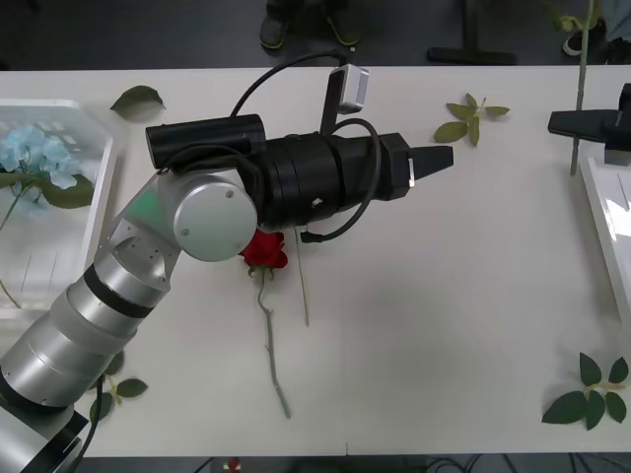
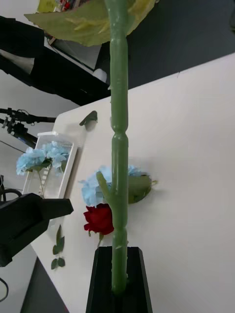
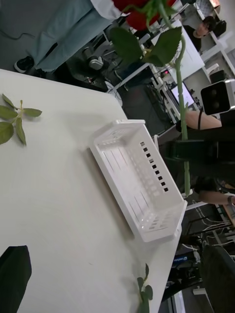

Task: Place the red flowers into the right box and the blue flowers into the left box. If a person shows an open palm, hand one flower to the person first, then continue sorting.

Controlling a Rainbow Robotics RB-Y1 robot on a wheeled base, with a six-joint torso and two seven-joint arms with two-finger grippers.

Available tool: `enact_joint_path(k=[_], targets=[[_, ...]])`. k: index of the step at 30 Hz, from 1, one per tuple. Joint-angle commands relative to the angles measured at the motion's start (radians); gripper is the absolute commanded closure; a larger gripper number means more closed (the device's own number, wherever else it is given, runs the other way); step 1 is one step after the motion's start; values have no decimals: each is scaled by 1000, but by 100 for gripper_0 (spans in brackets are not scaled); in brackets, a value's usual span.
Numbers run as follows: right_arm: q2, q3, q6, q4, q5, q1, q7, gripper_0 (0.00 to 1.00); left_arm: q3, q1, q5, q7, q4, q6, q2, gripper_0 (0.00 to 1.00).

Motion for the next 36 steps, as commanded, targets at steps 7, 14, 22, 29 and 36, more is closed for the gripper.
enact_joint_path(k=[7,14,22,29,36], targets=[[-99,-29,93,30,199,-2,-14,100,97,-86,14,-8,-10,148,25,0],[-174,-131,294,220,305,2,4,100,246,-144,-44,13,-10,552,49,0],[-258,-206,390,316,570,2,38,100,227,-159,-192,222,-39,897,155,0],[-274,-198,369,365,782,2,73,100,125,-95,-273,364,-96,925,240,0],[-255,-108,205,429,891,30,104,100,82,-5,-310,429,-137,908,261,0]])
